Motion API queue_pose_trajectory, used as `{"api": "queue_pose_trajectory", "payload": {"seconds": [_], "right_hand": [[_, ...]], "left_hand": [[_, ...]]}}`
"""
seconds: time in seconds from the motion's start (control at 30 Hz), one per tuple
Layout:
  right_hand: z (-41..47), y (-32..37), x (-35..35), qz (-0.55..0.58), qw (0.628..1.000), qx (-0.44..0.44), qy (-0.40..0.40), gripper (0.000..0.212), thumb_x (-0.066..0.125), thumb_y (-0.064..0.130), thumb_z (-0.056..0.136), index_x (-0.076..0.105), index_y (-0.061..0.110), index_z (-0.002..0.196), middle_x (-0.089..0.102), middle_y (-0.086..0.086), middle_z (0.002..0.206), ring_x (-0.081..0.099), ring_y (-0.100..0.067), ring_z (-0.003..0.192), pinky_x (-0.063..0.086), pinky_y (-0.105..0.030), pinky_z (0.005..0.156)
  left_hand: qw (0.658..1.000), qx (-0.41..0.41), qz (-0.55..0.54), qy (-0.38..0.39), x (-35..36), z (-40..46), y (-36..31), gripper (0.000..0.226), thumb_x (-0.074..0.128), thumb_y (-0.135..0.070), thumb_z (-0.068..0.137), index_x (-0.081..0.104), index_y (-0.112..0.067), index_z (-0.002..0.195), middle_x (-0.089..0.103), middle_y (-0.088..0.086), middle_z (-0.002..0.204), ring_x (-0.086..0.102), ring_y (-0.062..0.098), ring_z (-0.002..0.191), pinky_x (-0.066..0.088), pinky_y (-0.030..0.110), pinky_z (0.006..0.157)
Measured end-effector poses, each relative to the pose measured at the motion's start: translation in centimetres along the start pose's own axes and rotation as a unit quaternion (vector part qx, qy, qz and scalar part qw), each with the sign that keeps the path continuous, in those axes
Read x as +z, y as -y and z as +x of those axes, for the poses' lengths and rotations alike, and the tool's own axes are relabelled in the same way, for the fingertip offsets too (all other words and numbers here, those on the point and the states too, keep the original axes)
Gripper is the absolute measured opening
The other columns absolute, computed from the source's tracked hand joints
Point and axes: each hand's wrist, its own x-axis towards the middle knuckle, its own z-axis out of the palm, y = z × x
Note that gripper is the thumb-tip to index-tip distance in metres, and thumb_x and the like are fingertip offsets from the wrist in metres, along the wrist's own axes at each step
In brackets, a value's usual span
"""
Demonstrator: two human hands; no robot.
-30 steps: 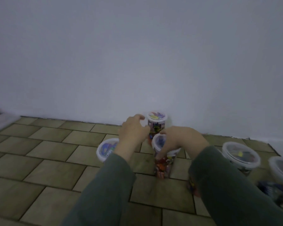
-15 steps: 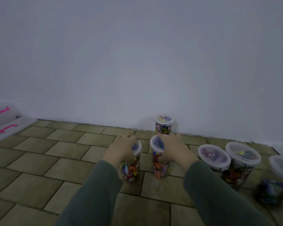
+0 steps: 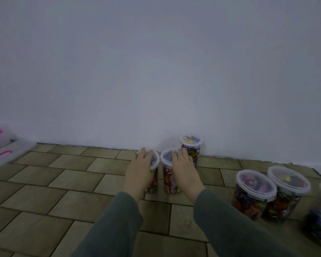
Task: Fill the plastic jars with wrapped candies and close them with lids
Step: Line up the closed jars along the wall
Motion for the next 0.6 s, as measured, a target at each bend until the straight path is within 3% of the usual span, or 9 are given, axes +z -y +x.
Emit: {"api": "queue_pose_trajectory", "payload": {"seconds": [0.07, 0.23, 0.43, 0.6], "right_hand": [[1.0, 0.4, 0.4, -0.017, 1.0, -0.008, -0.006, 0.074, 0.051, 0.006, 0.095, 0.002, -0.002, 0.151, 0.009, -0.022, 0.158, 0.009, -0.035, 0.146, 0.014, -0.042, 0.119], [4.5, 0.7, 0.8, -0.072, 0.997, -0.016, -0.005, 0.074, 0.052, 0.008, 0.096, 0.002, -0.006, 0.15, 0.012, -0.026, 0.157, 0.014, -0.038, 0.145, 0.014, -0.042, 0.12], [9.4, 0.8, 1.7, -0.128, 0.992, 0.004, -0.004, 0.064, 0.043, 0.01, 0.1, 0.007, -0.01, 0.148, 0.017, -0.031, 0.154, 0.021, -0.042, 0.142, 0.018, -0.045, 0.119], [12.8, 0.5, 2.3, -0.166, 0.986, -0.007, -0.025, 0.057, 0.04, 0.01, 0.101, 0.013, -0.011, 0.147, 0.025, -0.033, 0.15, 0.03, -0.043, 0.138, 0.024, -0.046, 0.116]], "left_hand": [[0.999, 0.013, -0.027, -0.014, 1.0, 0.8, 0.8, 0.062, 0.054, -0.015, 0.096, 0.026, -0.022, 0.15, 0.015, 0.006, 0.161, 0.01, 0.026, 0.149, 0.023, 0.033, 0.116], [0.997, 0.001, -0.044, -0.068, 2.5, 3.5, 1.8, 0.059, 0.051, -0.018, 0.098, 0.027, -0.021, 0.151, 0.017, 0.008, 0.16, 0.009, 0.026, 0.149, 0.013, 0.037, 0.118], [0.994, 0.014, -0.073, -0.085, 4.1, 8.1, 2.5, 0.055, 0.063, -0.01, 0.09, 0.046, -0.013, 0.142, 0.036, 0.02, 0.151, 0.026, 0.038, 0.143, 0.022, 0.047, 0.114], [0.993, -0.001, -0.086, -0.084, 5.2, 12.0, 3.0, 0.053, 0.051, -0.016, 0.098, 0.036, -0.021, 0.148, 0.025, 0.01, 0.158, 0.015, 0.029, 0.147, 0.015, 0.04, 0.119]]}}
